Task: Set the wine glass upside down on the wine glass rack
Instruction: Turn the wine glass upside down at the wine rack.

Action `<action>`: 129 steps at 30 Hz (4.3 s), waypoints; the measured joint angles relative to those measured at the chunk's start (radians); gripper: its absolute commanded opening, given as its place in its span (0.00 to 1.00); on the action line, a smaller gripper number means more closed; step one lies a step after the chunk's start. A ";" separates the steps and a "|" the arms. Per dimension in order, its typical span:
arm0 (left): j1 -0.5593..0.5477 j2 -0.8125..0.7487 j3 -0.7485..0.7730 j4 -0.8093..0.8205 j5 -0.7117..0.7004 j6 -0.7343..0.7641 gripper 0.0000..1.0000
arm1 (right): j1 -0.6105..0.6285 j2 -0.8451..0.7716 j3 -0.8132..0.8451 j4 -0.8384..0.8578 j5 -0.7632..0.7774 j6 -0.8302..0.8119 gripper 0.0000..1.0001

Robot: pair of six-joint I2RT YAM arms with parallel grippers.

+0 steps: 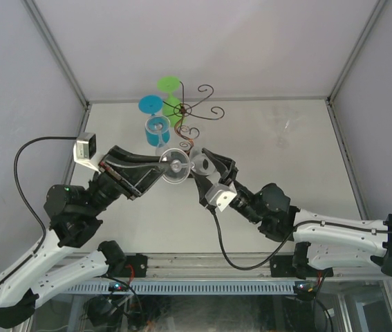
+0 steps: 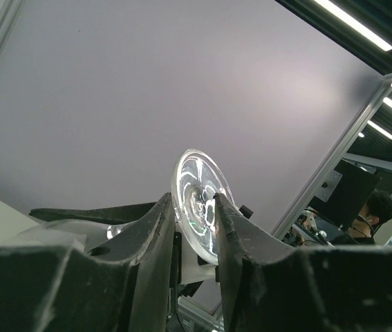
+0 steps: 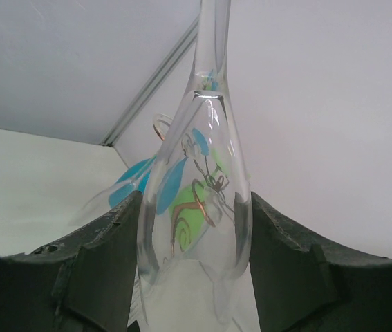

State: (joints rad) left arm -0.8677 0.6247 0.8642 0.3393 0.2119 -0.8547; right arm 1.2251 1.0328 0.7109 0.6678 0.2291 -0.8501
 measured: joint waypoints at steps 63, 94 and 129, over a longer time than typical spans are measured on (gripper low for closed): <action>-0.011 0.034 -0.023 0.064 0.036 -0.108 0.00 | 0.082 0.030 0.152 -0.009 -0.124 -0.101 0.26; -0.009 -0.039 0.027 -0.163 -0.011 0.076 0.80 | 0.084 -0.155 0.214 -0.280 -0.033 0.033 0.00; 0.003 -0.291 0.064 -0.994 -0.657 0.528 0.88 | -0.557 -0.291 0.247 -1.181 -0.163 0.853 0.00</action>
State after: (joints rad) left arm -0.8642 0.3332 0.9279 -0.6548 -0.4454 -0.3271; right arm 0.6682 0.7422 0.9581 -0.5129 0.0666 0.0029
